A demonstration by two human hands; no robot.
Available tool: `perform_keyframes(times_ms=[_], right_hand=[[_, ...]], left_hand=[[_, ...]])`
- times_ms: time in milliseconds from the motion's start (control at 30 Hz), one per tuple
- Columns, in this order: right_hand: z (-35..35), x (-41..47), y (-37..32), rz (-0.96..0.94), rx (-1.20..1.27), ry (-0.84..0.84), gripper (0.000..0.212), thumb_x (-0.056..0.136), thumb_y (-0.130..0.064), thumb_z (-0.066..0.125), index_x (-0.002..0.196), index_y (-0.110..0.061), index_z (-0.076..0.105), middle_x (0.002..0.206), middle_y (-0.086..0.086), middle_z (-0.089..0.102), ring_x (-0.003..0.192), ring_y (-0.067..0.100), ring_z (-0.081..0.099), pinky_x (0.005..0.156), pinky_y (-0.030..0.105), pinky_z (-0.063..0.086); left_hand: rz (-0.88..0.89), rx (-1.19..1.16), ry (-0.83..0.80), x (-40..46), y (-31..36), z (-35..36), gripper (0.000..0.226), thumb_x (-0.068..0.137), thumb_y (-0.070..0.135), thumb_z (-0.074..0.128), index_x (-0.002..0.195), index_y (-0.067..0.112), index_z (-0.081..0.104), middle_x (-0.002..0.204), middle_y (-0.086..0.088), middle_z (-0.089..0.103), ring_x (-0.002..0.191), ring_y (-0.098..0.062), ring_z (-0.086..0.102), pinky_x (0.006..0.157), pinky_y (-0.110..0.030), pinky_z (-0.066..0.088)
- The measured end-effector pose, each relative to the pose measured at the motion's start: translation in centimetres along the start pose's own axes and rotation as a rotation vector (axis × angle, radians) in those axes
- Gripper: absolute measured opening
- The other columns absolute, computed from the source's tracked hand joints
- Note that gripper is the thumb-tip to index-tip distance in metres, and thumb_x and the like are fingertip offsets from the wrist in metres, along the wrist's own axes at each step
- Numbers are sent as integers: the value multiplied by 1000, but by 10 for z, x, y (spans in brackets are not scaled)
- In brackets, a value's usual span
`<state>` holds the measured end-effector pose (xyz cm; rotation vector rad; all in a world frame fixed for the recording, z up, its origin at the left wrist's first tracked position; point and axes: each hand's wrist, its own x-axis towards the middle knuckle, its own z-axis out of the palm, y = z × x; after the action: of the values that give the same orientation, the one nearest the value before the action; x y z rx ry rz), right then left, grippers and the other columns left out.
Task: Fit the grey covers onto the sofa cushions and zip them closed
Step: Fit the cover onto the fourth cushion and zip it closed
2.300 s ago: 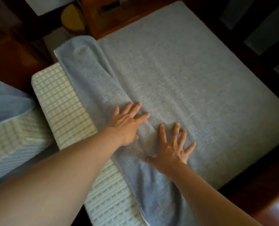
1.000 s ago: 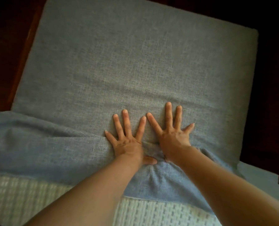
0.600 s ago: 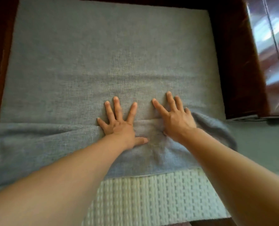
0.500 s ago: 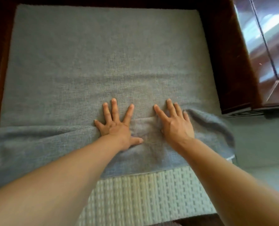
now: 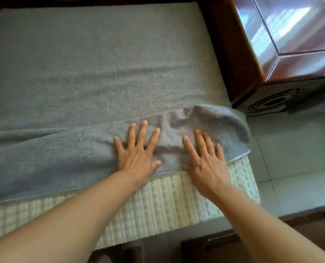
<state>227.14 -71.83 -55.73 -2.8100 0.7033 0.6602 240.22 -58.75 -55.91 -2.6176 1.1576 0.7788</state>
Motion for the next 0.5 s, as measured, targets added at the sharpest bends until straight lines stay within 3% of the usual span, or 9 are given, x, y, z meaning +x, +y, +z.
perform_keyframes(times_ms=[133,233,300,367,400,433,467,500], right_hand=[[14,-28,38,3,-50,3,73,98,-48,28,146,-30,-24,154,5,-30,143,24,-23,116,45,-3],[27,-34,56,35,-32,19,64,100,-41,25,149,-26,-15,156,4,-23,145,23,-16,117,42,0],[34,-32,65,6,-76,198,57,97,-24,30,151,-12,15,158,13,9,144,32,17,114,43,22],[43,-23,74,-48,-104,390,48,81,-9,50,127,2,55,128,24,55,110,39,58,89,43,50],[45,-19,77,-53,-135,463,43,71,-4,62,113,4,63,109,24,63,90,38,64,76,41,54],[46,-15,79,-58,-168,491,40,63,1,67,103,3,66,93,21,63,76,35,62,66,39,53],[45,-12,81,-68,-203,539,34,60,4,66,94,1,66,83,17,60,67,32,58,59,38,50],[41,-10,81,-90,-229,582,25,62,5,60,85,-1,64,75,14,56,62,30,54,54,37,46]], left_hand=[[115,-12,33,-16,37,20,75,96,52,36,143,43,-23,145,1,-44,137,-30,-34,110,-63,1],[197,25,35,-22,60,28,74,94,49,42,146,45,-11,147,3,-43,138,-31,-33,111,-60,5],[205,50,75,-22,73,29,71,95,46,44,148,42,-4,149,3,-38,140,-31,-25,112,-57,9],[222,94,220,-18,82,34,68,91,41,54,148,35,17,157,-3,-14,142,-33,-1,109,-56,20],[269,111,348,-13,85,34,62,85,34,63,140,28,37,155,-9,12,135,-32,20,100,-54,34],[323,124,464,-9,87,36,49,77,22,70,123,19,56,140,-12,40,117,-30,40,81,-47,47],[372,144,549,-3,89,39,33,70,10,68,102,13,66,116,-11,56,96,-27,51,59,-37,48],[410,152,596,1,91,39,23,64,1,61,85,10,65,94,-9,59,78,-25,53,44,-29,42]])
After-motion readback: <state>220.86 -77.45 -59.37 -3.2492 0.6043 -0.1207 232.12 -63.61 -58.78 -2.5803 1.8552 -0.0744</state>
